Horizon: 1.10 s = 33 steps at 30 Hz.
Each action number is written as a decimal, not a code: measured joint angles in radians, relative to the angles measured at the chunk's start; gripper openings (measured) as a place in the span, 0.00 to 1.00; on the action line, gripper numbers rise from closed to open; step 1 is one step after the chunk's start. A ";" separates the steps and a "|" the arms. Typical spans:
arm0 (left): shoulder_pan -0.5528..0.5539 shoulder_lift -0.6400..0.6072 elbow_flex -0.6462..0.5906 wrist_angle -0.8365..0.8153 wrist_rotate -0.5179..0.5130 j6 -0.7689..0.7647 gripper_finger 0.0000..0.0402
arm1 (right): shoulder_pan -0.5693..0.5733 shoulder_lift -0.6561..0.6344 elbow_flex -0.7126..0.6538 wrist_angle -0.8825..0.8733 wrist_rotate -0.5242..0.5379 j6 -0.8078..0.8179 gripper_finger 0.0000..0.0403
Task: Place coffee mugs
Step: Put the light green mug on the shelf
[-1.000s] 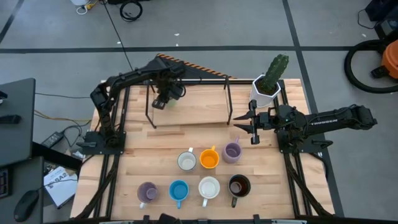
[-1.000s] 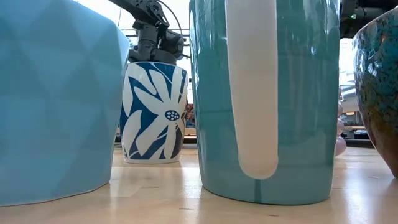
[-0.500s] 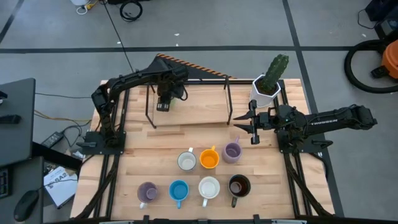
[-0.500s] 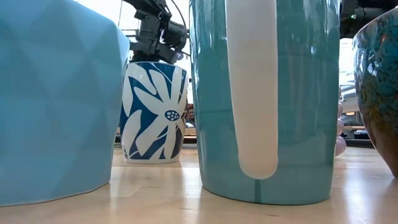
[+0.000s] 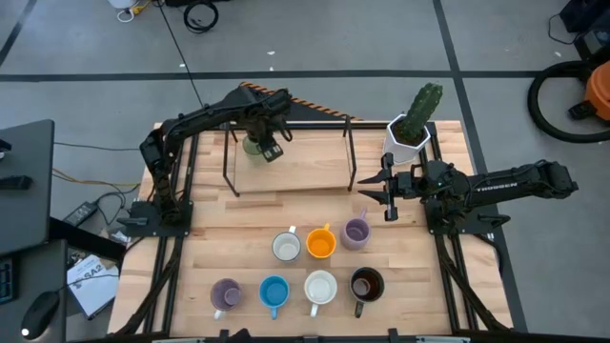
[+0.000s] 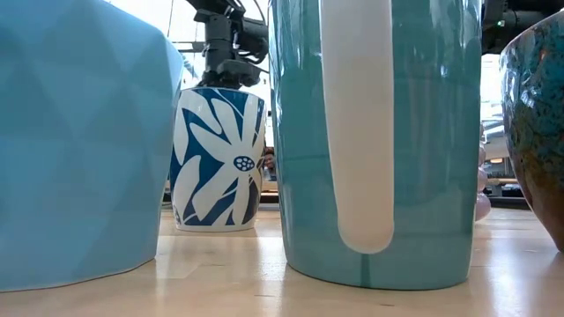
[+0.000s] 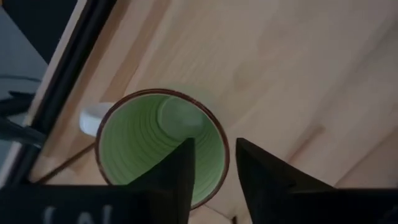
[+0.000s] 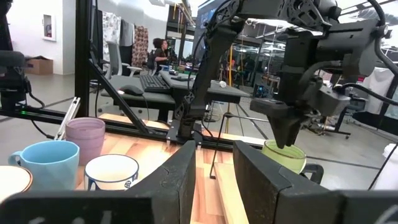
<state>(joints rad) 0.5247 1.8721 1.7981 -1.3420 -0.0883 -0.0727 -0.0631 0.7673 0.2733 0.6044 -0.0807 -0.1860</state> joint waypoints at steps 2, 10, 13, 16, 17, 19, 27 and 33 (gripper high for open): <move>0.000 0.000 0.000 0.004 0.000 -0.038 0.37 | 0.000 0.000 0.000 0.000 0.000 0.000 0.28; 0.012 0.011 -0.001 0.037 0.012 -0.200 0.55 | 0.000 0.000 0.000 0.000 0.000 0.000 0.28; 0.026 0.033 -0.001 0.037 0.011 -0.236 0.55 | 0.000 0.000 0.000 0.000 0.000 0.000 0.28; 0.032 0.061 -0.001 0.043 0.008 -0.238 0.53 | 0.000 0.000 0.000 0.000 0.000 0.000 0.28; 0.032 0.068 -0.001 0.047 0.003 -0.237 0.52 | 0.000 0.000 0.000 0.000 0.000 0.000 0.28; 0.031 0.079 -0.001 0.049 0.003 -0.227 0.50 | 0.000 0.000 0.000 0.000 0.000 0.000 0.28; 0.031 0.092 -0.002 0.045 -0.004 -0.170 0.34 | 0.000 0.000 0.000 0.000 0.000 0.000 0.28; 0.030 0.092 -0.002 0.043 -0.004 -0.151 0.26 | 0.000 0.000 0.000 0.000 0.000 0.000 0.28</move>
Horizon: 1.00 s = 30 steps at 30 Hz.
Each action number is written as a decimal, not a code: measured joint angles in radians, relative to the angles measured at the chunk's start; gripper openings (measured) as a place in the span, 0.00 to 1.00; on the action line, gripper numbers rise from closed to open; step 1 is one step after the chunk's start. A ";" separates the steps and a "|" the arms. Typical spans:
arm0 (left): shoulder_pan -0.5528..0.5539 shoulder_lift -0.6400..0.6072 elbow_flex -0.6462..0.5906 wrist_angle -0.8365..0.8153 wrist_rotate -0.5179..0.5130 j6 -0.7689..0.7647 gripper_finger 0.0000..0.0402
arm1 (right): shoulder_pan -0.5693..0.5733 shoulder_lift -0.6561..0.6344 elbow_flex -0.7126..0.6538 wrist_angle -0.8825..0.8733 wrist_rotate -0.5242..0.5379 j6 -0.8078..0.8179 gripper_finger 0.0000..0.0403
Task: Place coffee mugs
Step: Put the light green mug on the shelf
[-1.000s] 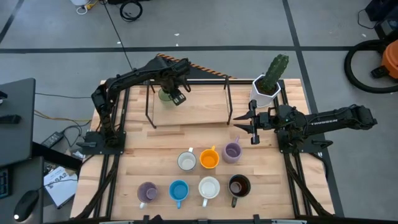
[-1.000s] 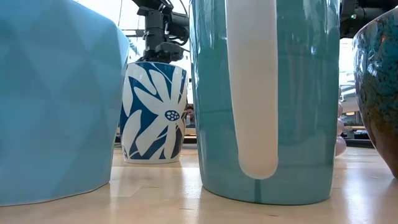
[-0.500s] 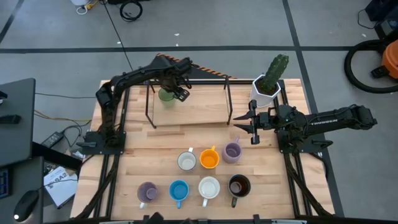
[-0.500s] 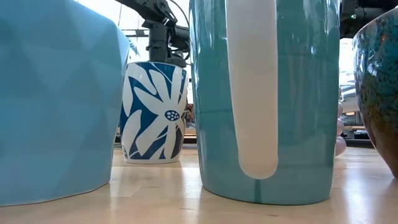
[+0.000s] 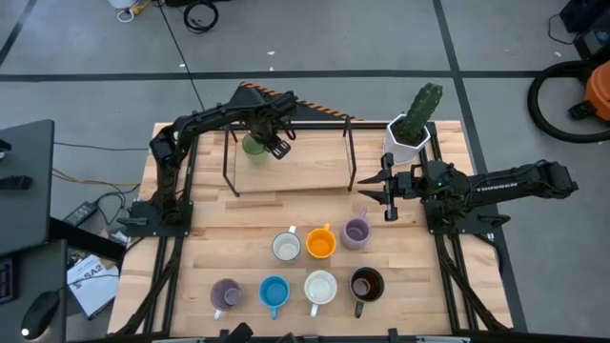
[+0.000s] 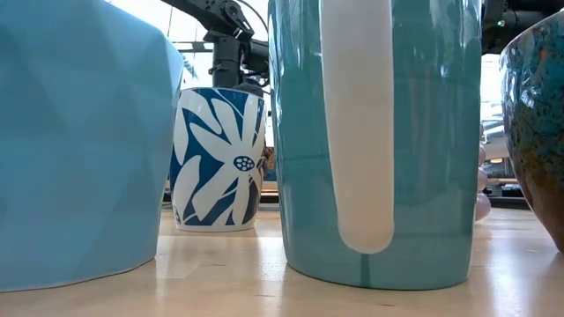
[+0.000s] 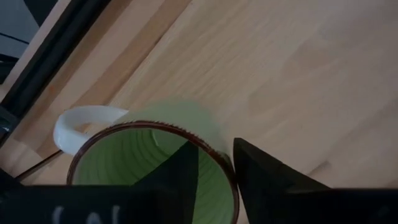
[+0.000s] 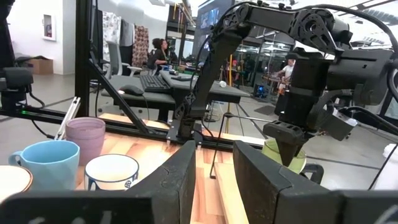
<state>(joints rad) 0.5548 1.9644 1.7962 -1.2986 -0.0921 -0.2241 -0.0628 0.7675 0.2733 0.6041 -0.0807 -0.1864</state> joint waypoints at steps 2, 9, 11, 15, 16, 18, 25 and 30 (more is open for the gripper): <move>0.000 0.000 0.000 -0.004 0.000 0.000 0.24 | 0.000 0.000 0.000 0.000 0.000 0.000 0.28; 0.000 0.000 0.000 -0.032 -0.001 0.041 0.18 | 0.000 0.000 0.000 0.000 0.000 0.000 0.28; 0.000 0.000 0.000 -0.033 -0.001 0.058 0.16 | 0.000 0.000 0.000 0.000 0.000 0.000 0.28; 0.004 0.000 0.000 -0.036 -0.001 0.098 0.12 | 0.000 0.000 0.000 0.000 0.000 0.000 0.28; 0.005 0.000 0.000 -0.041 -0.002 0.107 0.12 | 0.000 0.000 0.000 0.000 0.000 0.000 0.28; 0.005 0.000 0.000 -0.052 -0.005 0.113 0.11 | 0.000 0.000 0.000 0.000 0.000 0.000 0.28; 0.010 0.000 0.000 -0.062 -0.020 0.106 0.11 | 0.000 0.000 0.000 -0.001 0.000 0.000 0.28; 0.010 0.000 0.000 -0.061 -0.021 0.106 0.11 | 0.000 0.000 0.000 0.000 0.000 0.000 0.28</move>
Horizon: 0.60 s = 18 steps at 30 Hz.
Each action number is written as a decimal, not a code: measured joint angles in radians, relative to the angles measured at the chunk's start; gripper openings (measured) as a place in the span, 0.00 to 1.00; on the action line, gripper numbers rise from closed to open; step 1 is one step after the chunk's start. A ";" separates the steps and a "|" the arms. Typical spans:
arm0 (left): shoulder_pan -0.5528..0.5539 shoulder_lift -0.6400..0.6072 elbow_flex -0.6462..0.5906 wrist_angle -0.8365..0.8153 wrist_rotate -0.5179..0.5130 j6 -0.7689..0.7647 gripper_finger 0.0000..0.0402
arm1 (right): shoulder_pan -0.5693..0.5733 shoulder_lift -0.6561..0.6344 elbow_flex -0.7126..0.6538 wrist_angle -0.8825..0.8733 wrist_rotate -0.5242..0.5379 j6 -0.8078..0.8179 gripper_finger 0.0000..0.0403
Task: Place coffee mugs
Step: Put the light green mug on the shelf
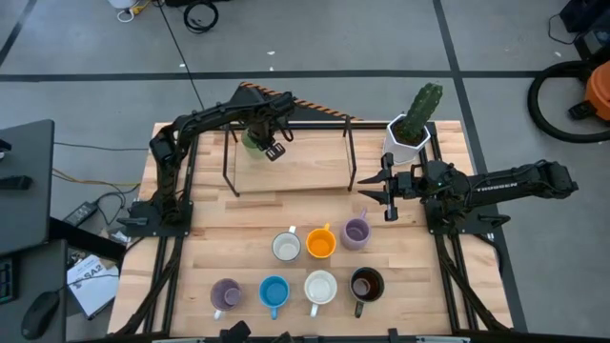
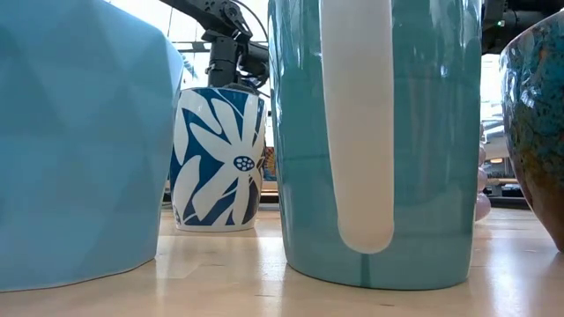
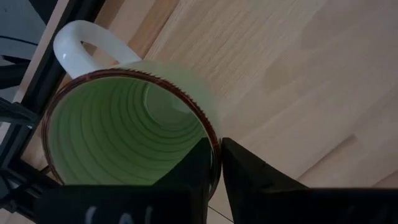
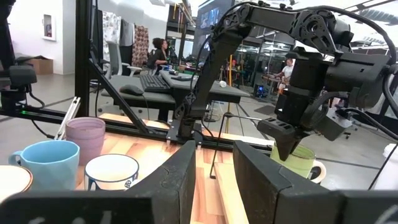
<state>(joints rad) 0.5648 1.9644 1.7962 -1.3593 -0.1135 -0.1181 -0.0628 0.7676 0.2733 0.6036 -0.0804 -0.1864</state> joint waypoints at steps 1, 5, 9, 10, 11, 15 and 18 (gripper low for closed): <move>0.000 0.000 0.000 0.000 0.000 -0.001 0.11 | 0.000 0.000 0.000 0.000 0.000 0.000 0.28; 0.007 0.000 0.000 0.001 0.002 -0.020 0.12 | 0.000 0.000 0.000 0.000 0.000 0.000 0.28; 0.014 0.000 0.000 0.000 0.004 -0.028 0.11 | 0.000 0.000 0.000 0.000 0.000 0.000 0.28; 0.016 0.000 0.000 -0.001 0.004 -0.029 0.11 | 0.000 0.000 0.000 0.000 0.000 0.000 0.28; 0.016 0.000 0.000 -0.003 0.005 -0.035 0.11 | 0.000 0.000 0.000 0.000 0.000 0.000 0.28; 0.022 0.000 0.000 -0.015 0.005 -0.059 0.09 | 0.000 0.000 0.000 0.000 0.000 0.000 0.28; 0.024 0.000 0.000 -0.022 0.003 -0.077 0.09 | 0.000 0.000 0.000 0.000 0.000 0.000 0.28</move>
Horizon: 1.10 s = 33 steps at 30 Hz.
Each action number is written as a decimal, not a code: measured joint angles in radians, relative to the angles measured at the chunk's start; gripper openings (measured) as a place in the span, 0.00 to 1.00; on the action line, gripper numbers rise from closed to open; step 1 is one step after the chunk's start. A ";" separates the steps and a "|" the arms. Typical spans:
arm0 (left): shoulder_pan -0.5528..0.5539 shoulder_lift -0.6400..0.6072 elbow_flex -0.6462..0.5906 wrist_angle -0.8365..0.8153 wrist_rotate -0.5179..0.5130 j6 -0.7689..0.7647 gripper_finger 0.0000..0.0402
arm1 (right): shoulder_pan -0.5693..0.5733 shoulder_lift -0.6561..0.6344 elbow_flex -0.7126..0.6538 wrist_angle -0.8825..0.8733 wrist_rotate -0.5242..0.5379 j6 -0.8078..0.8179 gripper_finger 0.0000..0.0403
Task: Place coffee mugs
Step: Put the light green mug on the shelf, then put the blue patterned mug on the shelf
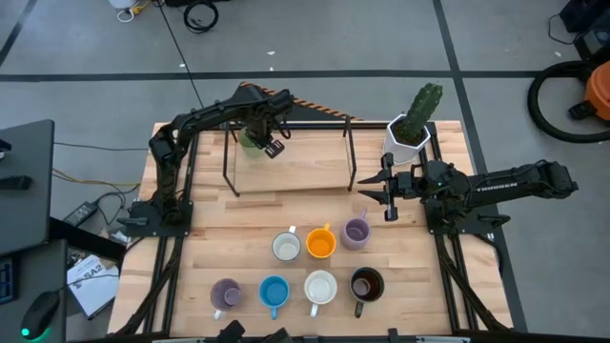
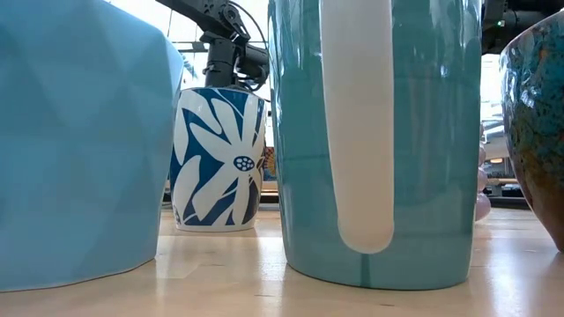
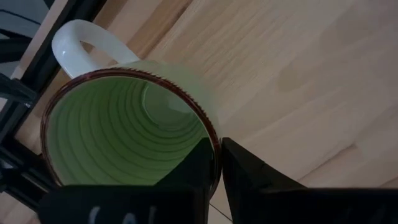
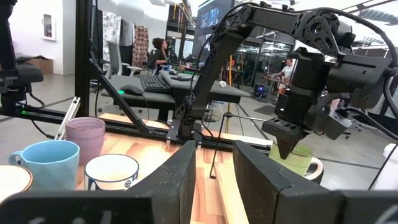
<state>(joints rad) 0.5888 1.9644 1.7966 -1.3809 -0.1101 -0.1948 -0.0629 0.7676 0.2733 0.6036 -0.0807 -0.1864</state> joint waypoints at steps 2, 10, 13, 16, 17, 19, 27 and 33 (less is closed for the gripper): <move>0.000 0.000 0.000 -0.002 0.000 -0.004 0.09 | 0.000 0.000 0.000 0.000 0.000 0.000 0.28; 0.005 0.000 0.000 -0.018 -0.001 -0.026 0.09 | 0.000 0.000 0.000 0.000 0.000 0.000 0.28; 0.010 0.000 0.000 -0.025 -0.004 -0.029 0.09 | 0.000 0.000 0.000 0.000 0.000 0.000 0.28; 0.015 0.000 0.000 -0.028 -0.008 -0.025 0.09 | 0.000 0.000 0.000 0.000 0.000 0.000 0.28; 0.015 0.000 0.000 -0.029 -0.008 -0.024 0.09 | 0.000 0.000 0.000 0.000 0.000 0.000 0.28; 0.015 0.000 0.000 -0.030 -0.009 -0.024 0.09 | 0.000 0.000 0.000 0.000 0.000 0.000 0.28; 0.015 0.000 0.000 -0.030 -0.012 -0.021 0.18 | 0.000 0.000 0.000 0.000 0.000 0.000 0.28; 0.015 -0.003 0.006 -0.036 -0.010 -0.018 0.27 | 0.000 0.000 0.000 -0.001 0.000 0.000 0.28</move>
<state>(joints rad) 0.6041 1.9617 1.8023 -1.4166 -0.1204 -0.2126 -0.0628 0.7673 0.2733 0.6029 -0.0803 -0.1860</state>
